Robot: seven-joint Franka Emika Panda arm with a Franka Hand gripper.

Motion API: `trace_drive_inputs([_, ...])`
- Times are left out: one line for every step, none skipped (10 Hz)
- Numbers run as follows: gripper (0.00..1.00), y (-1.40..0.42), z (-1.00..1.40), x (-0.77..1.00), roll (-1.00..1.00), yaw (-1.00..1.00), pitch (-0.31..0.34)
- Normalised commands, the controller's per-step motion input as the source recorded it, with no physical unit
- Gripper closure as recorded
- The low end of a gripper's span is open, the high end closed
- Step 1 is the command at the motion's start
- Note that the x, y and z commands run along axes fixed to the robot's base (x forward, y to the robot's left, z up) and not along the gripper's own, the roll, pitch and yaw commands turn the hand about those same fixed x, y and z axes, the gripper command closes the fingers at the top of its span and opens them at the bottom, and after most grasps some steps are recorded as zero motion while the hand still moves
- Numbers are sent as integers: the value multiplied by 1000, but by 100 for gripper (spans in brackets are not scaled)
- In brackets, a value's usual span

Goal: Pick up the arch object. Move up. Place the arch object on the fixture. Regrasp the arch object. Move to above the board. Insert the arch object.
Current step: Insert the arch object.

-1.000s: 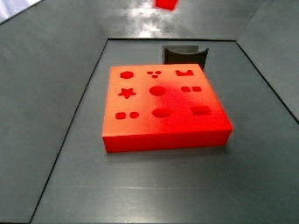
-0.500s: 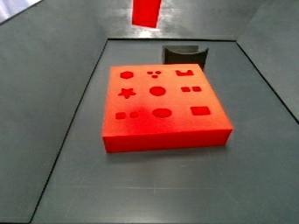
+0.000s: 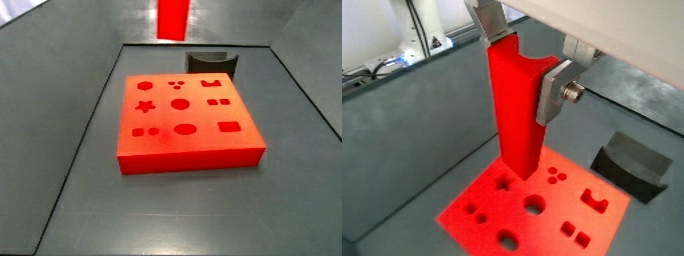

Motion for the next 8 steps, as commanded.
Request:
trace_drive_inputs([100,586,-674,680,107,200,47])
trace_drive_inputs([100,686,-743,594,0,206,0])
trace_drive_inputs([100,683,-714,603,-191,0,-59])
trace_drive_inputs([100,680,-583,457,-243,0,-120])
trace_drive_inputs([100,654,-454,414,-290,0,-179])
trace_drive_inputs([100,640,-437,434,-314,26,-174])
trace_drive_inputs([100,306,-691,263,-86,491,-244])
trace_drive_inputs([100,206,-537,186,0,560,-216])
